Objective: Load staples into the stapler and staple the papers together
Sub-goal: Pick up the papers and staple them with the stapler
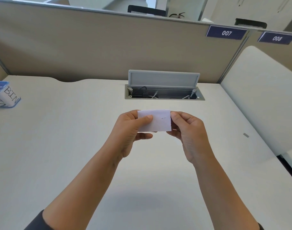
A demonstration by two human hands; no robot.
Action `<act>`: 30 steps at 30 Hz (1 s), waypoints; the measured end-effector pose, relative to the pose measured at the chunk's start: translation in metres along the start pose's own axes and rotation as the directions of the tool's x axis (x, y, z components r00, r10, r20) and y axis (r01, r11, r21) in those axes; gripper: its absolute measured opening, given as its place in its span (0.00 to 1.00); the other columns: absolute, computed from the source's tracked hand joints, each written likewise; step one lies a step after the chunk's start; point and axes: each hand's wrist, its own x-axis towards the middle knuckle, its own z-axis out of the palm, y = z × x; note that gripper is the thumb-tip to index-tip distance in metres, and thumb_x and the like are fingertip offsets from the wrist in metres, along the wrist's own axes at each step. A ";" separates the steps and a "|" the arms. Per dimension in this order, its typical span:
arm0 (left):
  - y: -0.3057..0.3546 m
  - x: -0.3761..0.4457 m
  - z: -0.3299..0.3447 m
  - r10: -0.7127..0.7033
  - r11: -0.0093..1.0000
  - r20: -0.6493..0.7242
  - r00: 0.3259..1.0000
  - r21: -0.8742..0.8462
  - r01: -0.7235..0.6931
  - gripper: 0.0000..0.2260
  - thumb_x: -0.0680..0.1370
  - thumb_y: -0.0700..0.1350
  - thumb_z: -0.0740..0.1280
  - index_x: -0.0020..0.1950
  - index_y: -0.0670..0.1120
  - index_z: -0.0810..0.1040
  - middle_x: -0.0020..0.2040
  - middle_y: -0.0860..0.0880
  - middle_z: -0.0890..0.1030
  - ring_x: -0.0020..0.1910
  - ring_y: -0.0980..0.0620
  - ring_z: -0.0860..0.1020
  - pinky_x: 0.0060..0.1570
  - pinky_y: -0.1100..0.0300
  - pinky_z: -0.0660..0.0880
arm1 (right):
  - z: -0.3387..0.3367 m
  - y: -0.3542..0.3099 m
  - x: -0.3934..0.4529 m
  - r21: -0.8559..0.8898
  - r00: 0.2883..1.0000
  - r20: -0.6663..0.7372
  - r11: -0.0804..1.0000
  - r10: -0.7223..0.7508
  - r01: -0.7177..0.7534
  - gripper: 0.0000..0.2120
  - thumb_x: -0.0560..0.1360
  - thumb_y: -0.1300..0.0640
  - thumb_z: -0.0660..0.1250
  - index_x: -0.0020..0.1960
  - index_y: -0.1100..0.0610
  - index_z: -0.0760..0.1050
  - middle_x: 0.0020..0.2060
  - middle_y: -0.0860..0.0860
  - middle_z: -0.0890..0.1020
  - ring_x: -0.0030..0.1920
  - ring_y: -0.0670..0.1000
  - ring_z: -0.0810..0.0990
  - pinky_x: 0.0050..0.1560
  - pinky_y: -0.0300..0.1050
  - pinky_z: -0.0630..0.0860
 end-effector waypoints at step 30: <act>0.006 -0.041 -0.026 0.052 0.977 -0.405 0.913 -0.168 -0.130 0.03 0.74 0.32 0.67 0.42 0.38 0.77 0.32 0.45 0.84 0.35 0.47 0.85 0.34 0.64 0.80 | 0.033 0.009 0.021 -0.043 0.970 0.242 0.999 0.005 0.006 0.11 0.75 0.57 0.67 0.35 0.47 0.77 0.26 0.40 0.81 0.28 0.38 0.80 0.27 0.30 0.75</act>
